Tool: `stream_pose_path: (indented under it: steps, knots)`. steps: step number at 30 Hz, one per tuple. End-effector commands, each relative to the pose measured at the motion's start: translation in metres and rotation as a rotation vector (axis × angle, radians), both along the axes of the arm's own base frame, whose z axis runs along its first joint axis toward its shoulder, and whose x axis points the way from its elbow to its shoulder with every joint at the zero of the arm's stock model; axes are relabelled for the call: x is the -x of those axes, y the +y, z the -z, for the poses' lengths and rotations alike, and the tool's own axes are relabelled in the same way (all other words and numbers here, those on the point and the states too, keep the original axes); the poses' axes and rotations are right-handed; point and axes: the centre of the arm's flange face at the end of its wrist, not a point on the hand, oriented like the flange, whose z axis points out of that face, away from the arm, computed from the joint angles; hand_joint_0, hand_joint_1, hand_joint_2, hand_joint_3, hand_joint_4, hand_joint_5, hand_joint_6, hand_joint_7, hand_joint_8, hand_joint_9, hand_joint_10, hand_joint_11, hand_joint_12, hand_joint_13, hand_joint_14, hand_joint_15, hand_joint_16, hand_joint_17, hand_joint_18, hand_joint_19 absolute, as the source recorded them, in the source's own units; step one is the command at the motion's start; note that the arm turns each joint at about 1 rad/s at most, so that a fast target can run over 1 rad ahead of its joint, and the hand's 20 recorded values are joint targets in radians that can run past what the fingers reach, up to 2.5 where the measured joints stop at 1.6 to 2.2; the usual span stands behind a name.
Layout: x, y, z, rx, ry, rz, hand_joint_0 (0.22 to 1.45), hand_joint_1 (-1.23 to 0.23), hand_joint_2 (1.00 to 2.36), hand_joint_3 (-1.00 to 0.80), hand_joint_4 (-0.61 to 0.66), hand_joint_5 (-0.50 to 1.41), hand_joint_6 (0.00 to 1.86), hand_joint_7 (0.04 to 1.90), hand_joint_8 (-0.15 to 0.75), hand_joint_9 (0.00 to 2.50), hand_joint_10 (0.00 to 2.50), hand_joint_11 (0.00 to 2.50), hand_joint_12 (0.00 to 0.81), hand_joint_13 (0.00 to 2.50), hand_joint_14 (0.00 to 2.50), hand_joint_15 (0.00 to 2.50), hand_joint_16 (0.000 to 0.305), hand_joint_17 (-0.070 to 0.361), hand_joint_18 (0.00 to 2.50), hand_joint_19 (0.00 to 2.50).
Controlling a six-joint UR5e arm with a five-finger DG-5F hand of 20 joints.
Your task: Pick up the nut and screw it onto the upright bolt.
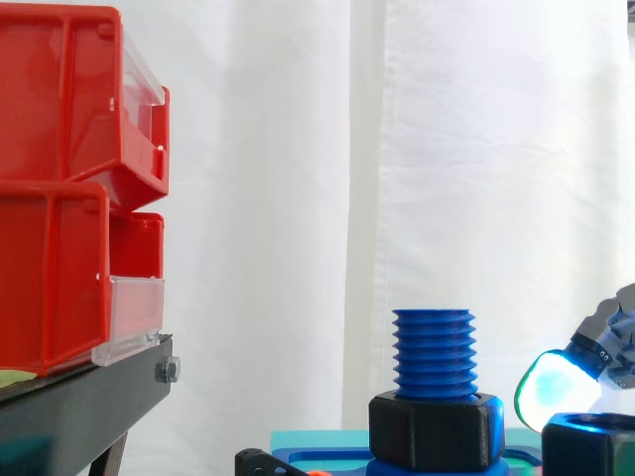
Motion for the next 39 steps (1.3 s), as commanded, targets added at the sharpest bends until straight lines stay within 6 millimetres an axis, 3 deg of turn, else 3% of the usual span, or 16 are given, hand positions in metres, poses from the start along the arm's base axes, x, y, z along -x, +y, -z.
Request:
stream_pose_path:
  steps: [1,39]
  knots:
    - [-0.0001,0.0001,0.0001,0.000,0.000,-0.001,0.41,-0.76,1.00,-0.50,0.17,-0.28,0.50,0.68,0.262,0.05,0.00,0.00,0.394,0.21,0.00,0.00,0.062,0.140,0.17,0.00]
    - [-0.0005,-0.0002,-0.0007,0.003,0.002,-0.012,0.47,-0.82,1.00,-0.50,0.16,-0.26,0.50,0.84,0.243,0.09,0.00,0.00,0.367,0.25,0.00,0.00,0.057,0.128,0.21,0.00]
